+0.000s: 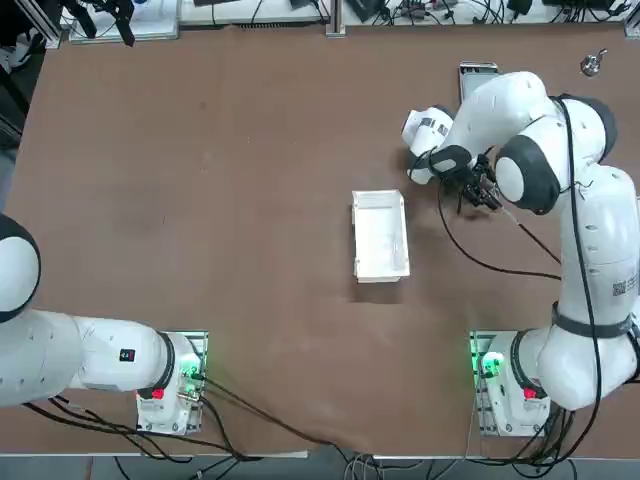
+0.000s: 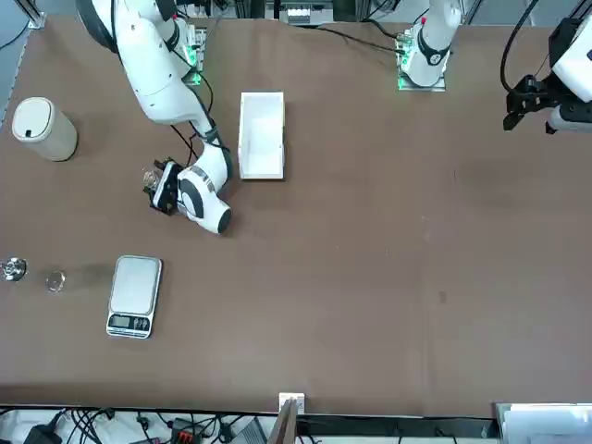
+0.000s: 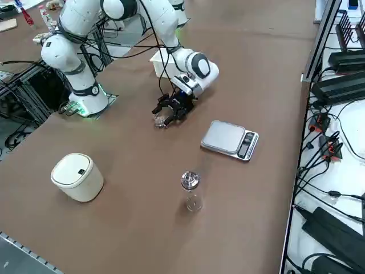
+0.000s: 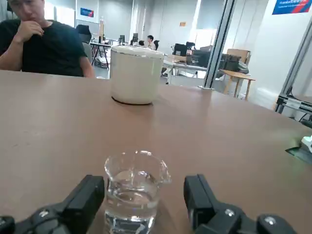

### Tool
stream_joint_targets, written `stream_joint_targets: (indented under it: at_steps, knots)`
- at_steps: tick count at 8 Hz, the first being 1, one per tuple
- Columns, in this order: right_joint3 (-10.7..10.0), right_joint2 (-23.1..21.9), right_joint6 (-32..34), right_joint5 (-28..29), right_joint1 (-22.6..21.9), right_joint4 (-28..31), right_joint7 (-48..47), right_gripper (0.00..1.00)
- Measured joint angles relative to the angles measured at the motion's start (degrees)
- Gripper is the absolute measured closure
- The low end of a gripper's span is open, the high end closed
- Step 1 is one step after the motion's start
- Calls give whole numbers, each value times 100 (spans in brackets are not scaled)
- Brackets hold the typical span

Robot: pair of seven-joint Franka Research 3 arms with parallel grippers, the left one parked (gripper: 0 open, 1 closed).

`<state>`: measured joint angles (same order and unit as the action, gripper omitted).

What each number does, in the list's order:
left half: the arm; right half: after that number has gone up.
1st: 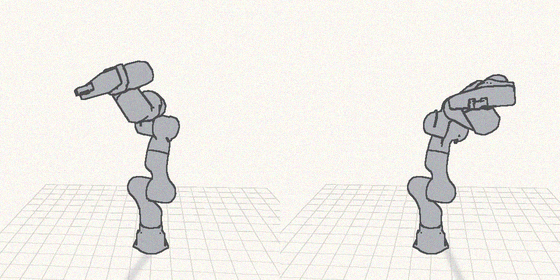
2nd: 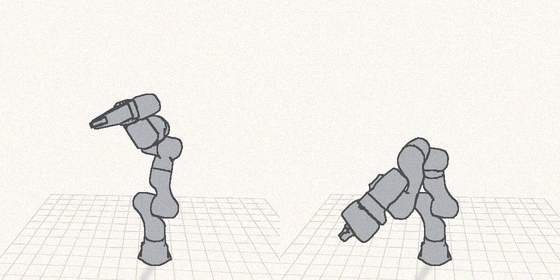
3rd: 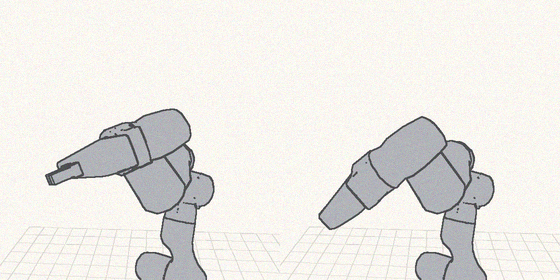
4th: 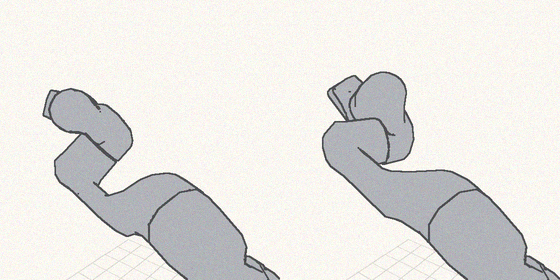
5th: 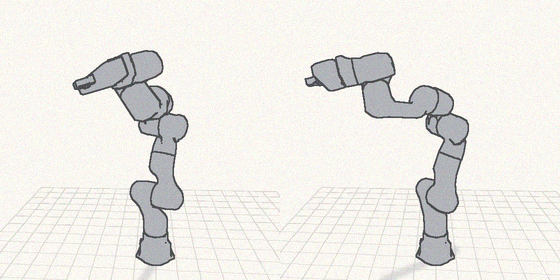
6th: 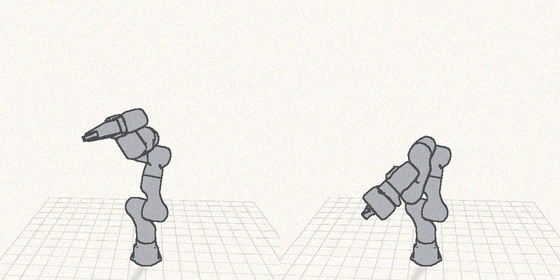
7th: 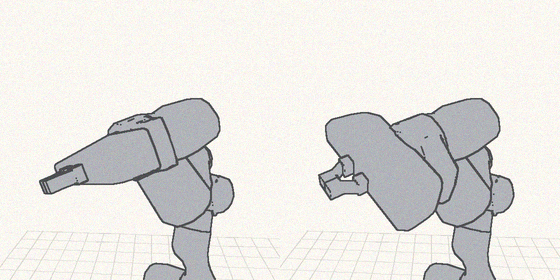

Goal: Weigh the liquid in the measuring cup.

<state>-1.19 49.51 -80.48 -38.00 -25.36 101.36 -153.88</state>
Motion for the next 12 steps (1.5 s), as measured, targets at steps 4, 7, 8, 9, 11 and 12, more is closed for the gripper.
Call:
stream_joint_targets:
  at_steps: [4,7,8,9,11,12]
  knots:
    - [-63,93,45,-23,-1,-1,-209,4]
    - [-83,117,54,-51,-7,-1,-280,11]
    - [-83,122,59,-69,-14,-1,-292,22]
    - [-83,128,66,-83,-22,-1,-310,24]
    - [-83,139,85,-130,-37,-3,-317,38]
    - [-83,151,105,-150,-46,-13,-317,38]
